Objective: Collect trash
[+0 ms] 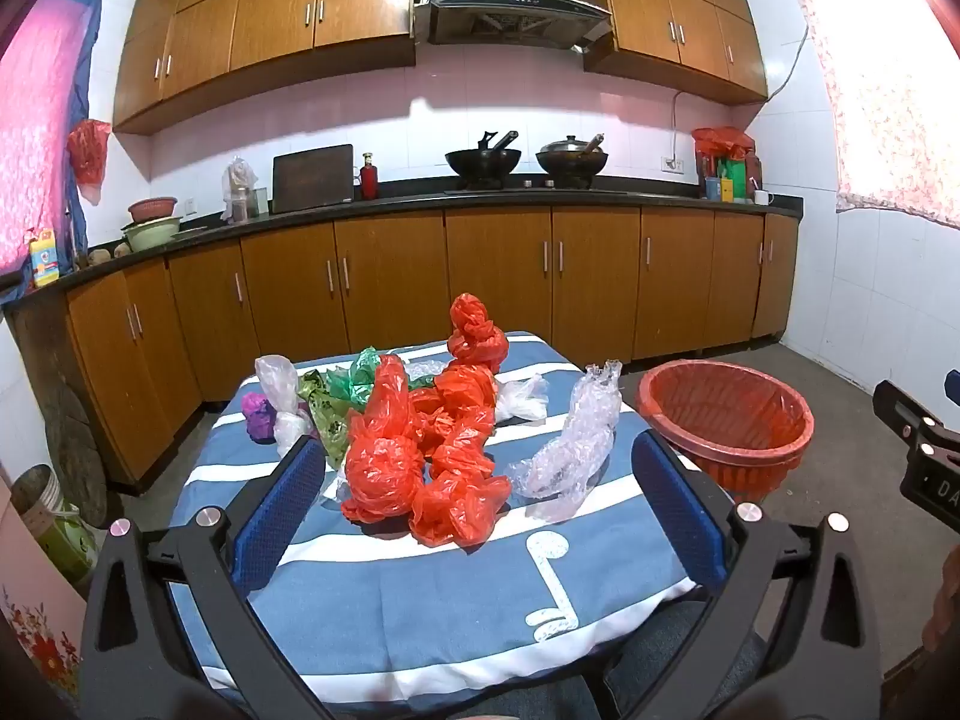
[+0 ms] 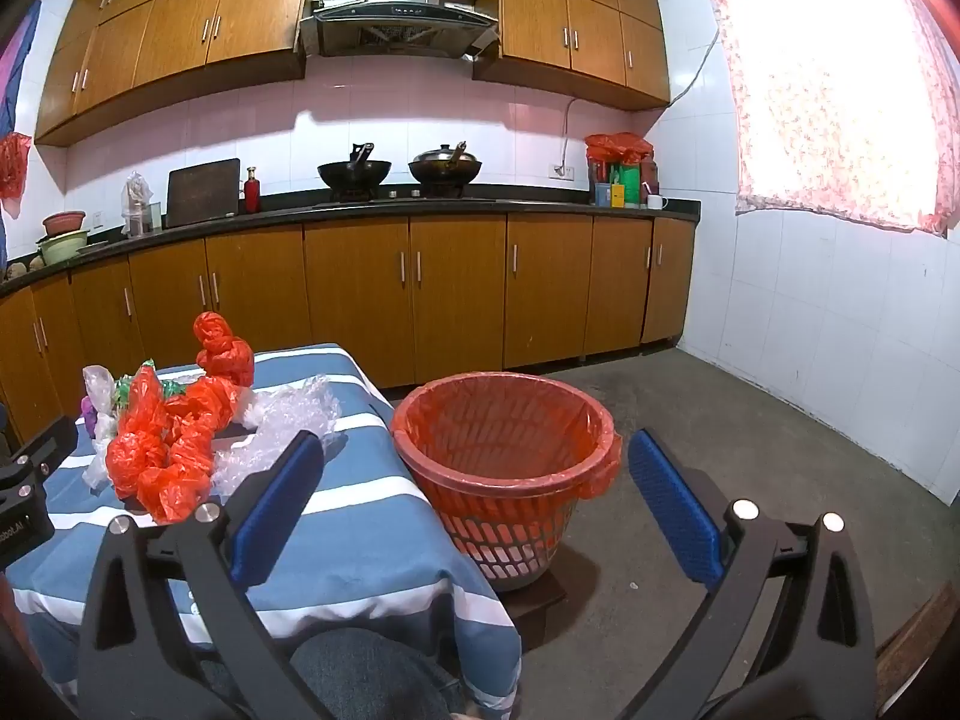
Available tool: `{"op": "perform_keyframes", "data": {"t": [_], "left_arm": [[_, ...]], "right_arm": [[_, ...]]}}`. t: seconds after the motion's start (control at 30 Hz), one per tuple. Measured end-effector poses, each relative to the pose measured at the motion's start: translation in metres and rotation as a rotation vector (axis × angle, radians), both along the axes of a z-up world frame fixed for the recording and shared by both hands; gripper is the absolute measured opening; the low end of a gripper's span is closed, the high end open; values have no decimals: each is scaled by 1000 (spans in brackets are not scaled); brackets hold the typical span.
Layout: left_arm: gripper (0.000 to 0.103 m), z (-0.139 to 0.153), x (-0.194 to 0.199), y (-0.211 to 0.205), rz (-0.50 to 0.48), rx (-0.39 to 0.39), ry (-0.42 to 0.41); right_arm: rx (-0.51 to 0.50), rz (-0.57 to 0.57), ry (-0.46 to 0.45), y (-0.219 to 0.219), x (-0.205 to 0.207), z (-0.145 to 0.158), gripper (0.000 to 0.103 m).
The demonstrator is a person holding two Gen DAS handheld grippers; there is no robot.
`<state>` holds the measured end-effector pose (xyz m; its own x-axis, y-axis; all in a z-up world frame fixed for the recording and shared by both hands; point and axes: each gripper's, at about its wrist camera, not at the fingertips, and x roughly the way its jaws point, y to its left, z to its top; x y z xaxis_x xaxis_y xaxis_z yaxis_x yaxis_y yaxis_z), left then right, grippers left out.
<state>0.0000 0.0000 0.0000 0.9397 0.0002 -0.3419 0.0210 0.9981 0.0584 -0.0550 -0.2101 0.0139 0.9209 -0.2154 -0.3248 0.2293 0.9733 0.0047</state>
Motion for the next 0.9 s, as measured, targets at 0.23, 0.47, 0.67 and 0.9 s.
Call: {"op": "perform_keyframes", "data": {"t": [0.23, 0.47, 0.67, 0.9], "left_arm": [[101, 0, 0, 0, 0, -1, 2], [101, 0, 0, 0, 1, -3, 3], [101, 1, -2, 1, 3, -5, 4], [101, 0, -1, -1, -2, 0, 2]], "right_arm": [[-1, 0, 0, 0, 0, 0, 99], [-1, 0, 1, 0, 0, -1, 99], [0, 0, 1, -1, 0, -1, 99], [0, 0, 1, -2, 0, -1, 99]]}}
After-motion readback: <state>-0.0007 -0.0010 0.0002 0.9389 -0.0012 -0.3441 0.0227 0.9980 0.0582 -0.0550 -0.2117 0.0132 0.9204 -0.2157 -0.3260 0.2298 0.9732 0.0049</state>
